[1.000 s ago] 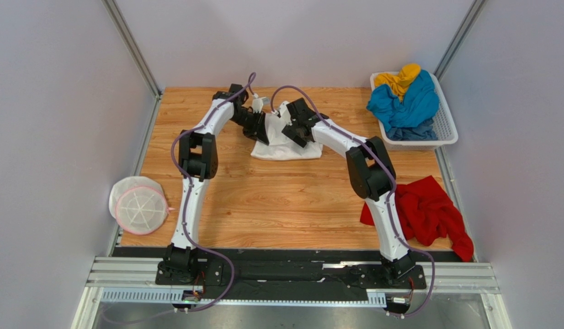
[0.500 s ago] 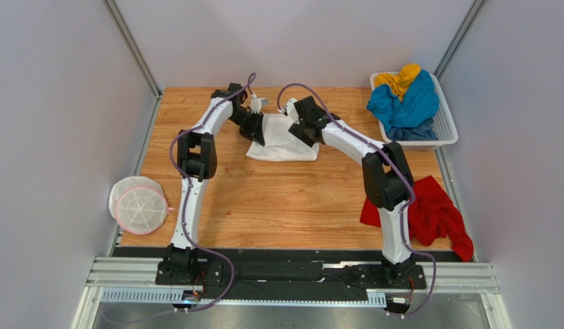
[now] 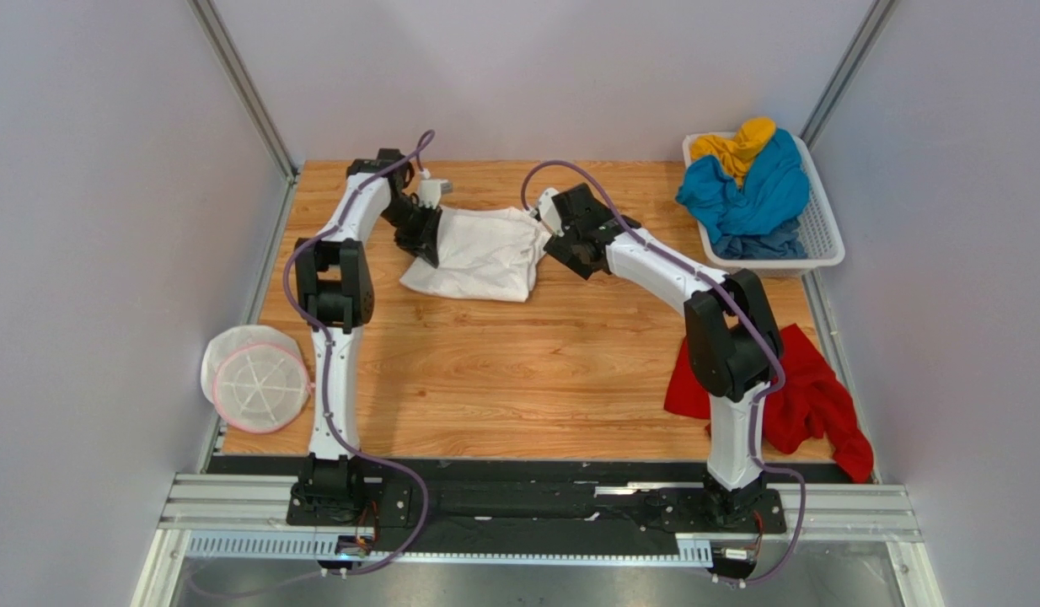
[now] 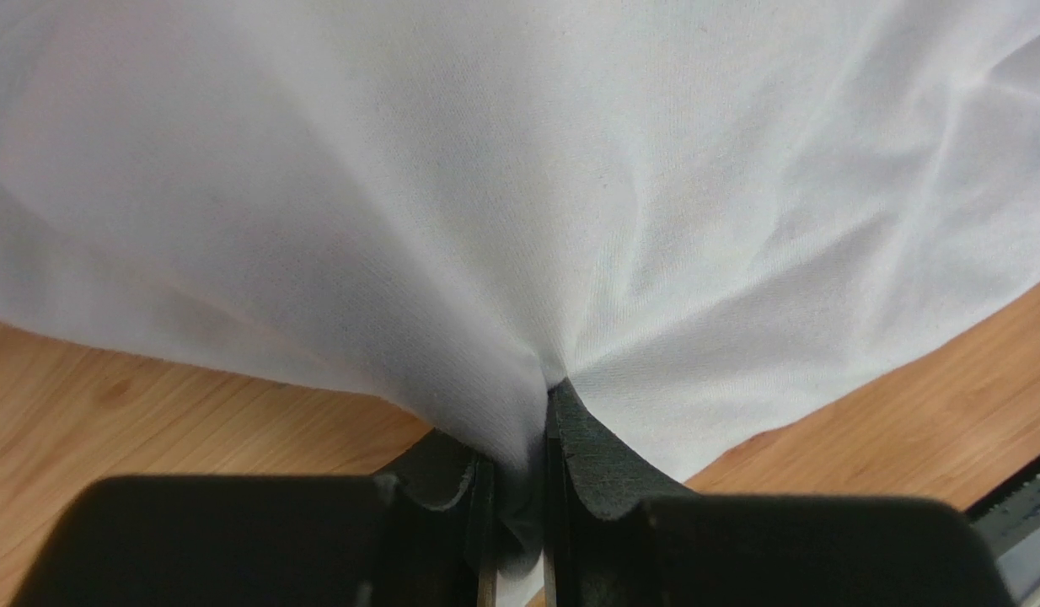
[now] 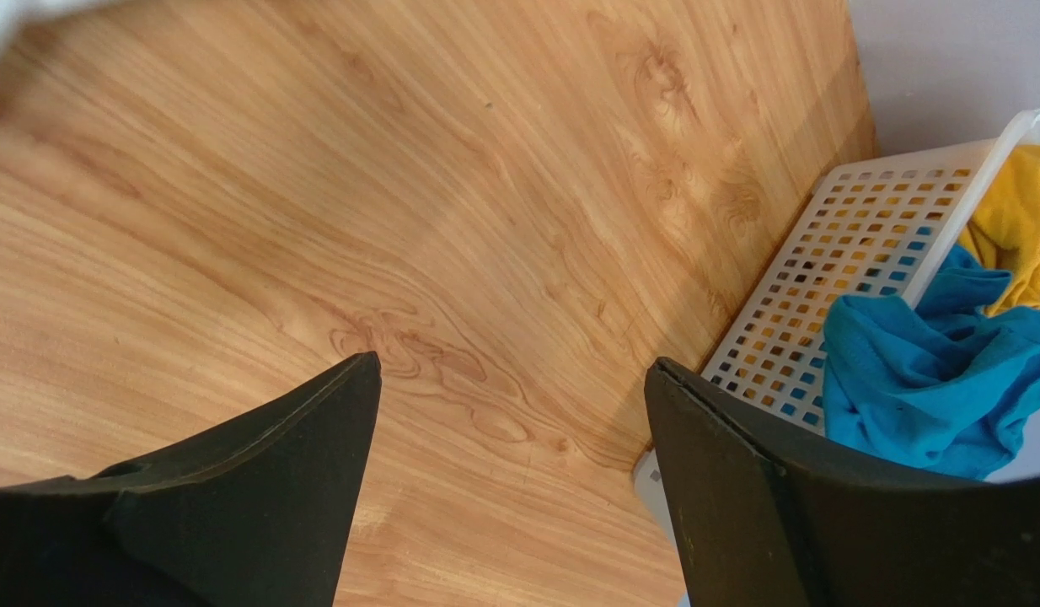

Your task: Fold and stack the t-shirts

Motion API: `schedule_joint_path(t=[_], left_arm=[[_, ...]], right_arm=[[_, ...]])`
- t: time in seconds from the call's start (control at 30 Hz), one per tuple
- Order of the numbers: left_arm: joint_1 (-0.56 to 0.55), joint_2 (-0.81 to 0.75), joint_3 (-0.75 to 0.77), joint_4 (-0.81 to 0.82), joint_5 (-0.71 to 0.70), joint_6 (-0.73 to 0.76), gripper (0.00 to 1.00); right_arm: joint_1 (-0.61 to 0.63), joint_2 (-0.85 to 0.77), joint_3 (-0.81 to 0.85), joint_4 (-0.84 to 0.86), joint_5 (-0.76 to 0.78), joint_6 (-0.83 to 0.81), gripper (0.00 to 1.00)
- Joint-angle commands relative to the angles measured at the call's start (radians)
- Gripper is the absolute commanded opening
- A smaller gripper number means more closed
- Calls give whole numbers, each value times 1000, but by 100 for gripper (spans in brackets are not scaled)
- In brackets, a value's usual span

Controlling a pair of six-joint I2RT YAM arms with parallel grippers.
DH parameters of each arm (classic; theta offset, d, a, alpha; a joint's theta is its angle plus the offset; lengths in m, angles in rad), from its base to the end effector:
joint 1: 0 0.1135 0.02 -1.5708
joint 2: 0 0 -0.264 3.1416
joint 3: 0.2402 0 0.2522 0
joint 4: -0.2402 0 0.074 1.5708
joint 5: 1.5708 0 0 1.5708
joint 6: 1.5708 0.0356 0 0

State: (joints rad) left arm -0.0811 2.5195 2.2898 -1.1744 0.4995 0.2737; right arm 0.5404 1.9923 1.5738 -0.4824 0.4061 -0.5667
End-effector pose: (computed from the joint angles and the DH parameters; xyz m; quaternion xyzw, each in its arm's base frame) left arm 0.5012 -0.0578 0.1662 0.1907 0.9468 -0.2374 0.1040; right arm 0.3867 0.2156 0.2260 -0.4299 0.8217 -0.1947 0.3194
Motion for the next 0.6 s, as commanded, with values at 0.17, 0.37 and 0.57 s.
schedule_joint_path(t=[0.17, 0.37, 0.57], left_arm=[[141, -107, -1, 30, -259, 117, 0], [184, -85, 13, 104, -433, 159, 0], [196, -42, 57, 189, -581, 188, 0]], right_arm=[[4, -82, -60, -16, -6, 22, 81], [4, -99, -84, -25, -16, 31, 81], [7, -115, -115, -28, -21, 42, 81]])
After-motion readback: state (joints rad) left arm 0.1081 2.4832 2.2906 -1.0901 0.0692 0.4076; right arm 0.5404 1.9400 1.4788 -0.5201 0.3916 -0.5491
